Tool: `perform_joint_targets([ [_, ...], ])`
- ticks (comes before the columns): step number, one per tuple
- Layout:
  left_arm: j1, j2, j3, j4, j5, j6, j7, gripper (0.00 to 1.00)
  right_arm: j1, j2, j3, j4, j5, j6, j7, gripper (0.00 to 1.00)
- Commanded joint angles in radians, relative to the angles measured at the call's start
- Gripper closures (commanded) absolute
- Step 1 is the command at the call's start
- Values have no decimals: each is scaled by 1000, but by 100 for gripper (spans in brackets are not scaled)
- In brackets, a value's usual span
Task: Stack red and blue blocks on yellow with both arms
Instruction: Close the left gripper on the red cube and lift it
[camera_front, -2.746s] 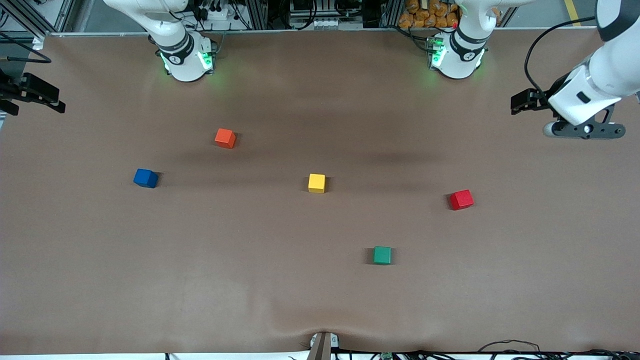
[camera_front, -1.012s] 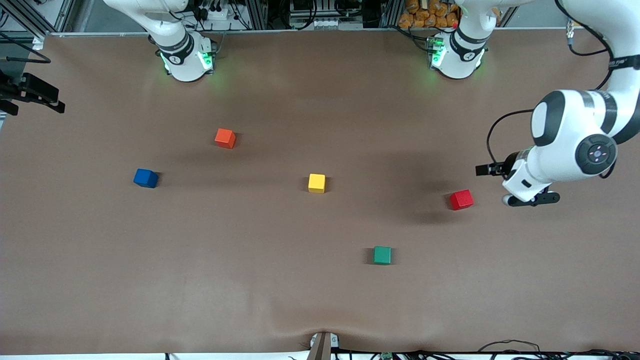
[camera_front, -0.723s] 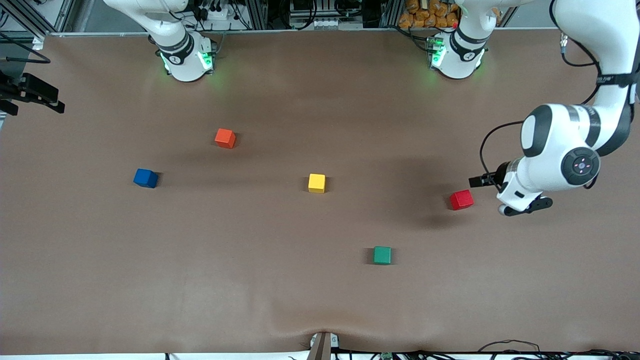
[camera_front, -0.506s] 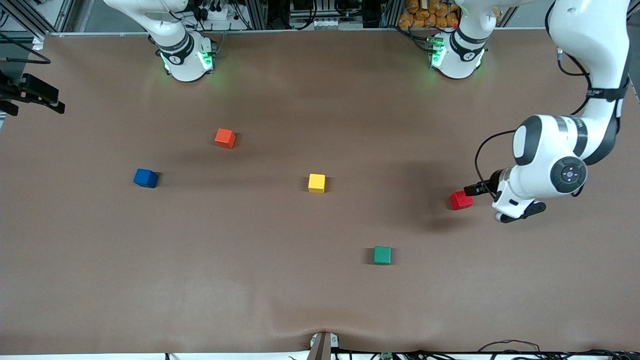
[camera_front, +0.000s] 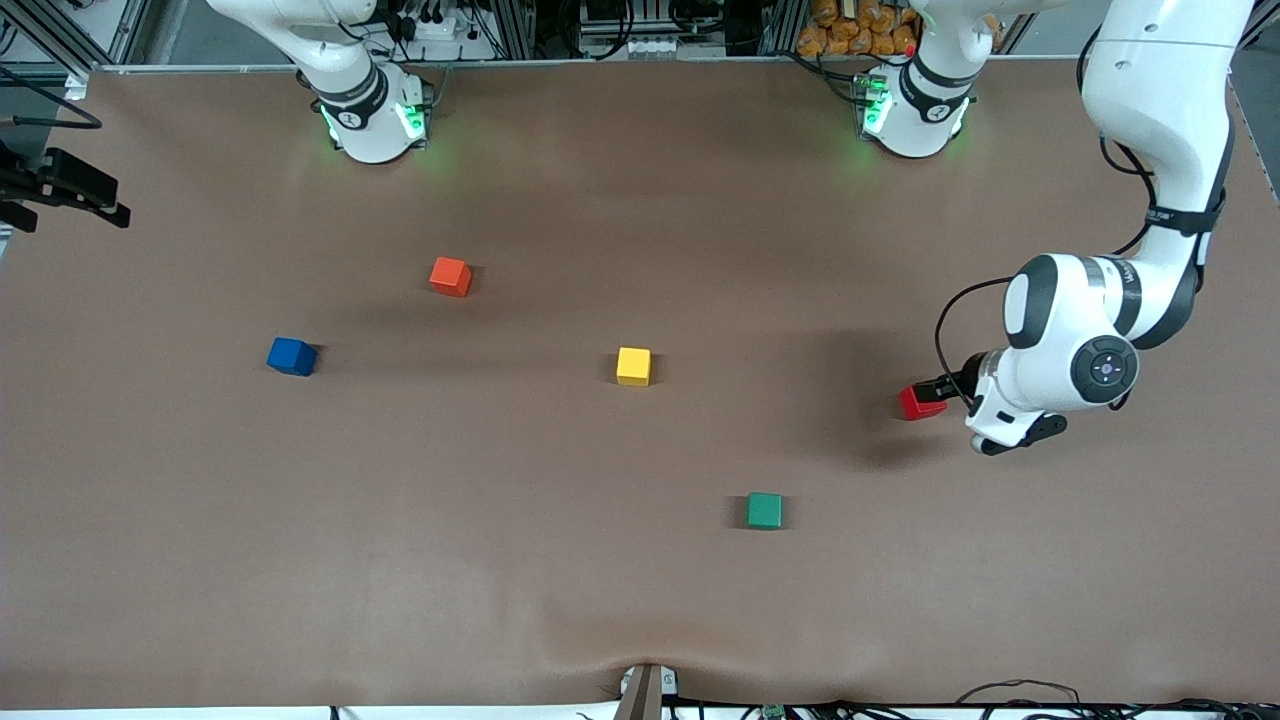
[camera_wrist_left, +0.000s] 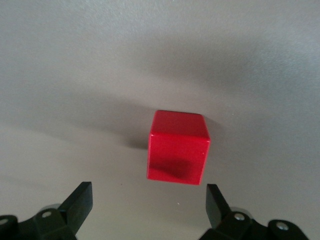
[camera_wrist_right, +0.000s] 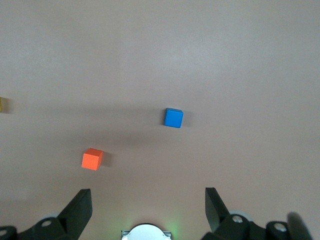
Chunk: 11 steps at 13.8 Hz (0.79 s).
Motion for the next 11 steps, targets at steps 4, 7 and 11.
perform_joint_targets([
  [4,-4,47,2,-1,-23,74,-12,0,-20,9,12,17,10,-10,1,0],
  [7,-9,50,0,-1,-34,78,-24,0,-20,9,12,17,11,-10,1,0],
  [11,-8,63,-1,-1,-34,78,-23,0,-22,9,12,17,11,-10,1,0],
])
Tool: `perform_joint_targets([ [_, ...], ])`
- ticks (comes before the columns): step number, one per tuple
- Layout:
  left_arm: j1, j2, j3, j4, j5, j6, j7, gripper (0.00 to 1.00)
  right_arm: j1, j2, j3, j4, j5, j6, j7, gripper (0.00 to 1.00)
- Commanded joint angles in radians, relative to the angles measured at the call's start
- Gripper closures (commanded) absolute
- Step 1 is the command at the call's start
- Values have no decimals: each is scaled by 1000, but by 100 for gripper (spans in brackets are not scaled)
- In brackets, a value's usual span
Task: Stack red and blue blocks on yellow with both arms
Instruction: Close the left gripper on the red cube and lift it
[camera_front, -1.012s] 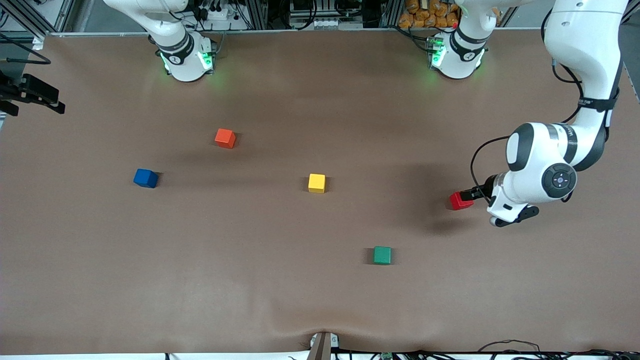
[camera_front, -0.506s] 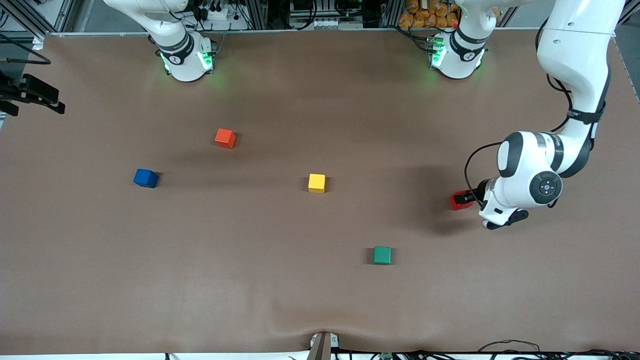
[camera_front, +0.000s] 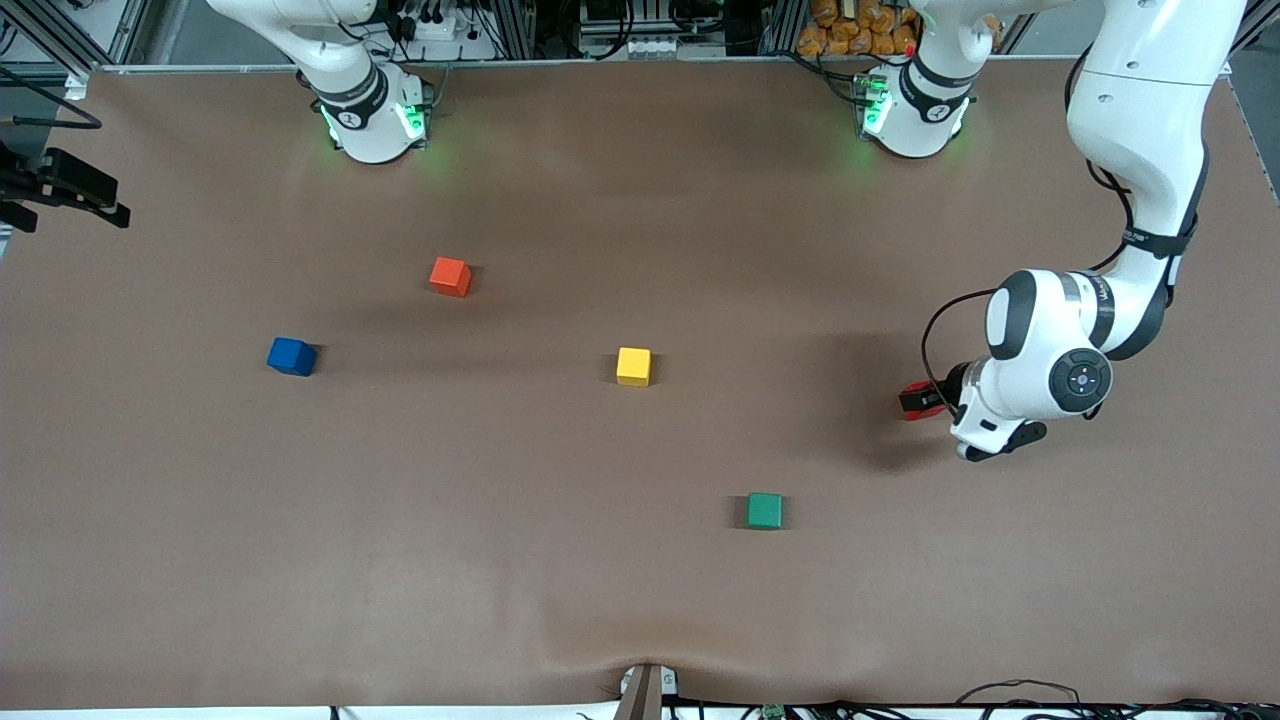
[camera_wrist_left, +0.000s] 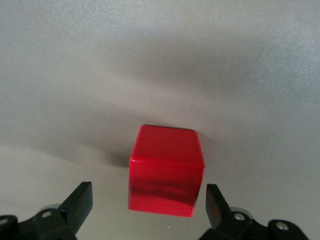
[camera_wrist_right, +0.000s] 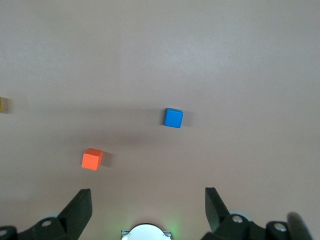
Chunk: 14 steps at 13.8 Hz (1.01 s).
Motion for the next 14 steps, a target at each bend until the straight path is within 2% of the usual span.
perform_joint_targets([
  [1,-5,9,1,0,-19,10,-10,0,-20,9,12,17,11,-10,1,0],
  [2,-5,9,1,0,-19,10,-11,2,-22,9,11,17,11,-10,1,0],
  [10,-5,11,1,5,-19,10,-10,50,-22,9,12,17,11,-11,1,0],
  [14,0,11,1,3,-19,10,-10,69,-22,9,11,17,11,-11,1,0],
])
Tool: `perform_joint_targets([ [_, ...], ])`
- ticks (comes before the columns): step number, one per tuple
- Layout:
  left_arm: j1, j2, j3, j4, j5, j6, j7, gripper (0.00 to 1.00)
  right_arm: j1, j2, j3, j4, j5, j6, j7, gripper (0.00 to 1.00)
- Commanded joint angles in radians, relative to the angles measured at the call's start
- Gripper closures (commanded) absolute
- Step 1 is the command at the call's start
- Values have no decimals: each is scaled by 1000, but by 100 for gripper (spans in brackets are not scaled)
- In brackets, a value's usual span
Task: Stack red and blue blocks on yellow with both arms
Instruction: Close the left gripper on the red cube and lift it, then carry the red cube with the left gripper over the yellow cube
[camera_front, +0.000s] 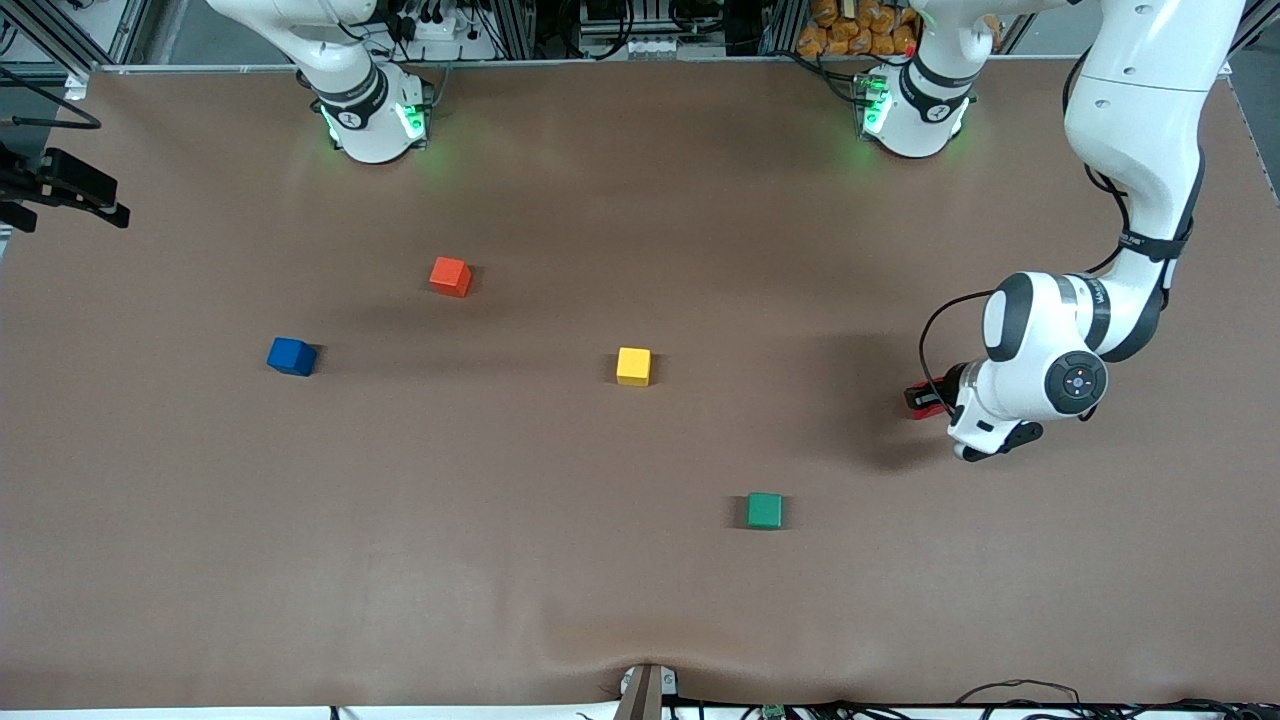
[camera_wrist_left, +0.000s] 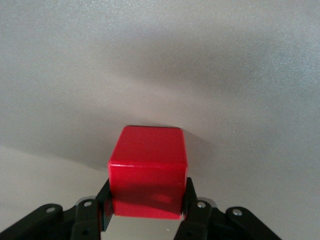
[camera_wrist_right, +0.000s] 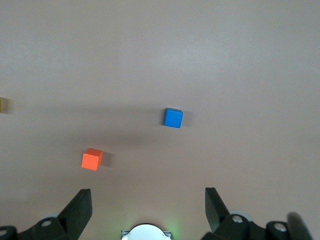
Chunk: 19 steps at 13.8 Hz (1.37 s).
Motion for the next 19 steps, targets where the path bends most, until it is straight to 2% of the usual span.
perform_joint_targets([
  [1,1,0,1,2,-18,7,-9,74,-21,9,13,17,11,-11,1,0],
  [3,3,-11,1,2,-18,5,-9,83,-21,9,13,17,11,-10,1,0],
  [4,3,-17,1,2,-18,-2,-9,83,-21,9,11,17,11,-10,1,0],
  [9,-2,-58,-9,5,-18,-57,-20,83,-20,9,13,17,11,-10,1,0],
  [19,0,-100,-129,30,-18,-137,-218,83,-20,9,13,17,11,-10,1,0],
])
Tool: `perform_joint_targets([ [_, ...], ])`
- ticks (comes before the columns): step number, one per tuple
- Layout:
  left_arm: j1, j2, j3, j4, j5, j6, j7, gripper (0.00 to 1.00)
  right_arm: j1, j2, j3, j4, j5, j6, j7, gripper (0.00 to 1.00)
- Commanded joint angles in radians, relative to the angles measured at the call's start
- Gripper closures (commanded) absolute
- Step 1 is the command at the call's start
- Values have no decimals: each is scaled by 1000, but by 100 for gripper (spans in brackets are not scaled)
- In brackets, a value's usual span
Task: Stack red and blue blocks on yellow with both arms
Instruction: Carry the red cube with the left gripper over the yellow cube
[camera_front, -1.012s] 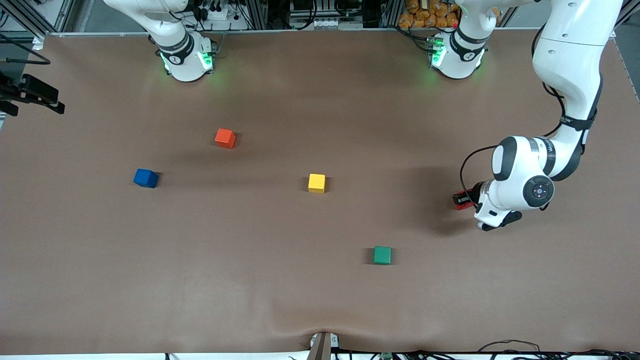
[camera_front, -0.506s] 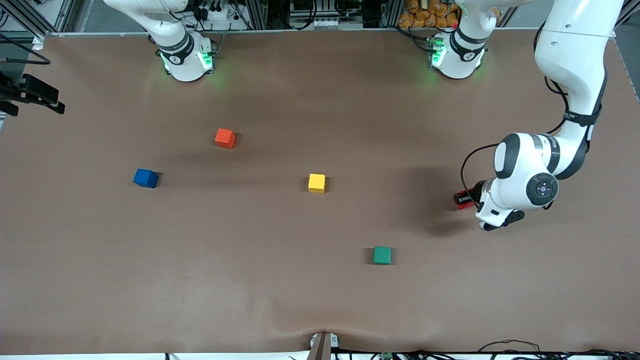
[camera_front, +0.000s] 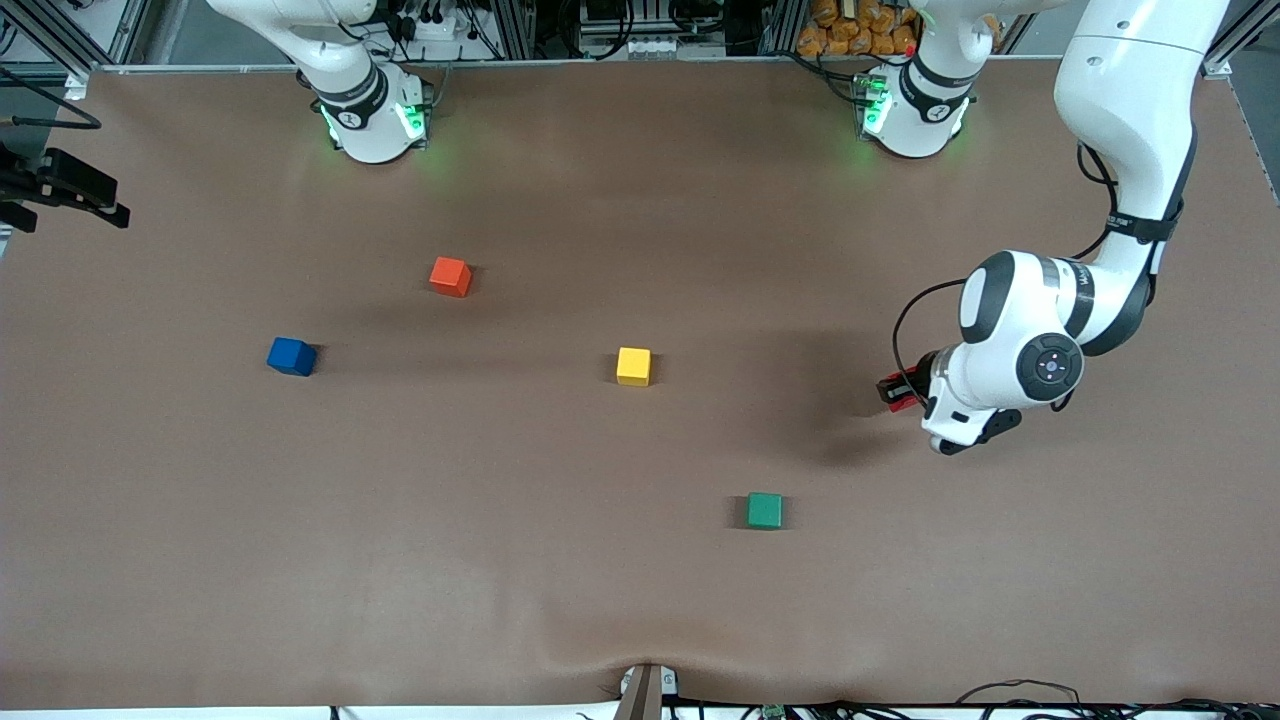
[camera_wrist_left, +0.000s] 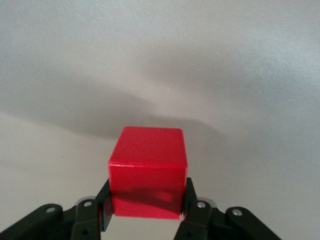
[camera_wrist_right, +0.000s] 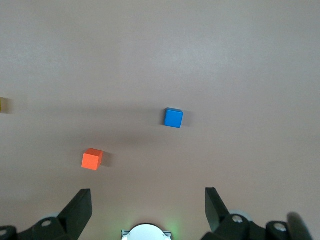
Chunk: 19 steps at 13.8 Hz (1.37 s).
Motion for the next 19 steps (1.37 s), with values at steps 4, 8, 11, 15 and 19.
perform_joint_targets([
  [4,1,-37,-50,8,-18,-47,-91,83,-21,9,12,17,11,-10,1,0],
  [8,-2,-35,-79,17,-18,-47,-153,83,-21,9,13,17,11,-10,1,0],
  [11,-11,-32,-89,25,-18,-47,-183,83,-21,9,13,17,11,-10,1,0],
  [15,-15,-26,-89,31,-16,-47,-188,83,-21,9,13,17,11,-10,1,0],
  [19,-22,-25,-89,45,-16,-47,-188,83,-21,9,13,17,11,-10,1,0],
])
